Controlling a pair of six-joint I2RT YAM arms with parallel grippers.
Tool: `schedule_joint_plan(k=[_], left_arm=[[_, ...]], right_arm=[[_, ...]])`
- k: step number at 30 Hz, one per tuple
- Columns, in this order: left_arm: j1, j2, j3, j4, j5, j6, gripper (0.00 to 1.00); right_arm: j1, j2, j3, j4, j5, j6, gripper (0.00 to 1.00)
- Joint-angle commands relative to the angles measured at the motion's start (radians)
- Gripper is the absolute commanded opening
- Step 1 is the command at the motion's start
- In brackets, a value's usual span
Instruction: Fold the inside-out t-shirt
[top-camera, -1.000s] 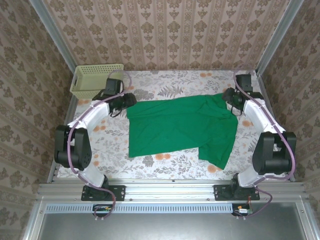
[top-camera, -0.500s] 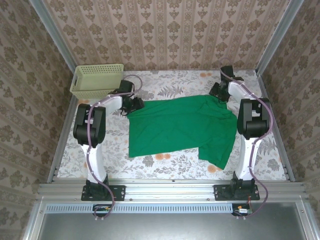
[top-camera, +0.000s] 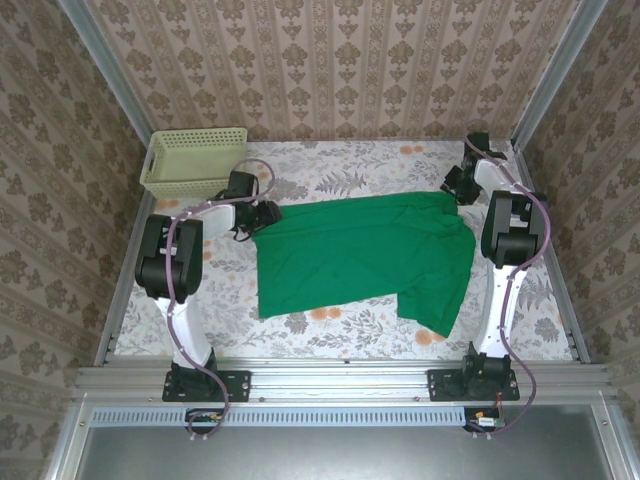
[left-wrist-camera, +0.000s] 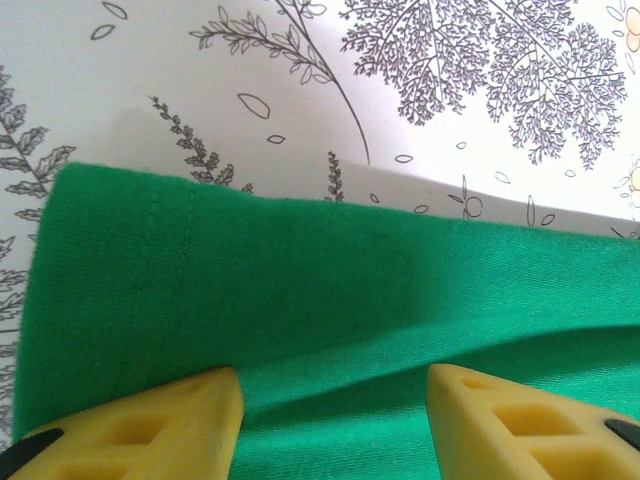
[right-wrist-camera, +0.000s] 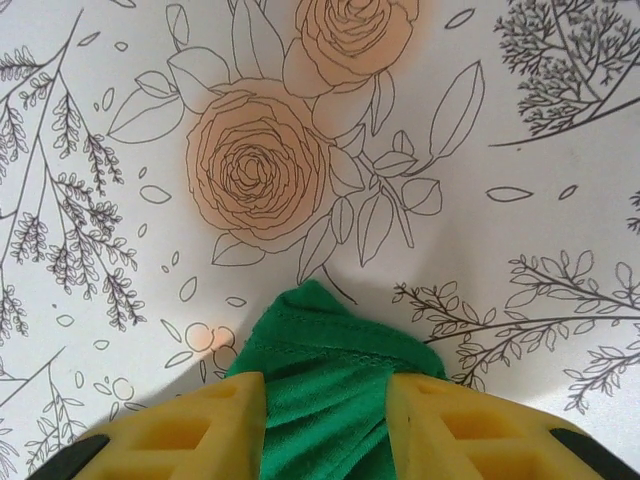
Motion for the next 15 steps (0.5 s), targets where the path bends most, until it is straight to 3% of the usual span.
schedule_joint_plan(k=[1, 8, 15], left_arm=[[0.005, 0.008, 0.043, -0.117, -0.034, 0.017, 0.56], [-0.039, -0.010, 0.197, -0.188, -0.029, 0.069, 0.60], [-0.024, 0.081, 0.248, -0.190, -0.004, 0.053, 0.60]], right_arm=[[-0.012, -0.007, 0.071, -0.035, 0.010, -0.024, 0.39], [0.051, -0.101, 0.074, -0.005, 0.007, -0.123, 0.40], [0.091, -0.001, 0.147, -0.030, -0.052, -0.114, 0.39]])
